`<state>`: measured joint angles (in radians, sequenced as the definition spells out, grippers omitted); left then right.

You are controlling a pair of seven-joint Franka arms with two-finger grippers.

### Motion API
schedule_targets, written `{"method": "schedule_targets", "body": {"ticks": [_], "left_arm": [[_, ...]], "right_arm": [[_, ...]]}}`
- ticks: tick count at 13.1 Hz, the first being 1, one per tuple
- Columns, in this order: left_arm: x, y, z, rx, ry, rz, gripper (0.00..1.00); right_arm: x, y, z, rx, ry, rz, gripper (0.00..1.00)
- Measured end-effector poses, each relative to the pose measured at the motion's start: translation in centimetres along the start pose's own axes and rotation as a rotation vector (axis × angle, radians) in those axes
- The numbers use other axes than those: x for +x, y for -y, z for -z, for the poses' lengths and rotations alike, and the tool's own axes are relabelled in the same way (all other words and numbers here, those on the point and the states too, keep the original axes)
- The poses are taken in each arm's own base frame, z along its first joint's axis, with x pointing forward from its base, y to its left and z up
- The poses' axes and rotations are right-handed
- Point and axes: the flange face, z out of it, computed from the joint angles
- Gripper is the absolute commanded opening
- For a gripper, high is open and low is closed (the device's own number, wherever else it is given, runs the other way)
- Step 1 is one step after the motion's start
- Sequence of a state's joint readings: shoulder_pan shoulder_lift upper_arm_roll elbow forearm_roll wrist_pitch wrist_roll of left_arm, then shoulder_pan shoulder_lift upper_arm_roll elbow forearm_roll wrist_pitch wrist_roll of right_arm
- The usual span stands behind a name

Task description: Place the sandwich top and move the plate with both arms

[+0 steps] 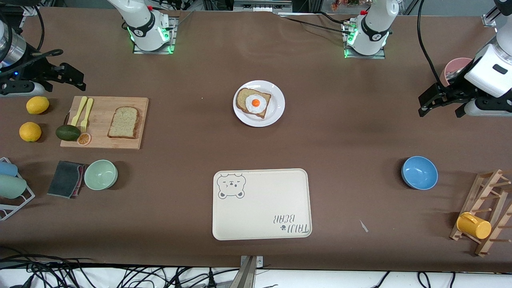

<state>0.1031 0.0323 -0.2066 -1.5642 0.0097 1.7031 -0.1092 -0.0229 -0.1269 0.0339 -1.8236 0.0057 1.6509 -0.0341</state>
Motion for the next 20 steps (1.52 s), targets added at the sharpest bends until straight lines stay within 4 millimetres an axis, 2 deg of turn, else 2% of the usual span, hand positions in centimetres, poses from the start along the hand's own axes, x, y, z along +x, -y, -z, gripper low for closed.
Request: {"method": "schedule_targets", "body": {"ticks": [5,7,8,10,12,18,20], "left_arm": [[0.0,0.0,0.0,0.000,0.000,0.000,1.00],[0.0,0.1,0.0,0.000,0.000,0.001,1.00],[0.0,0.1,0.0,0.000,0.000,0.001,1.00],[0.0,0.0,0.0,0.000,0.000,0.001,1.00],[0.0,0.1,0.0,0.000,0.000,0.001,1.00],[0.0,0.1,0.0,0.000,0.000,0.002,1.00],[0.0,0.1,0.0,0.000,0.000,0.002,1.00]], "right_arm": [[-0.1,0.3,0.2,-0.001,-0.010,0.005,1.00],[0.3,0.3,-1.5,-0.002,-0.015,0.006,1.00],[0.7,0.3,-3.4,-0.002,-0.024,0.006,1.00],[1.0,0.2,-9.1,-0.003,-0.054,0.005,1.00],[0.4,0.1,-14.5,-0.003,-0.076,0.001,1.00],[-1.1,0.0,-27.3,0.006,-0.005,-0.031,1.00],[-1.0,0.0,-29.4,0.008,0.024,-0.041,1.00]]}}
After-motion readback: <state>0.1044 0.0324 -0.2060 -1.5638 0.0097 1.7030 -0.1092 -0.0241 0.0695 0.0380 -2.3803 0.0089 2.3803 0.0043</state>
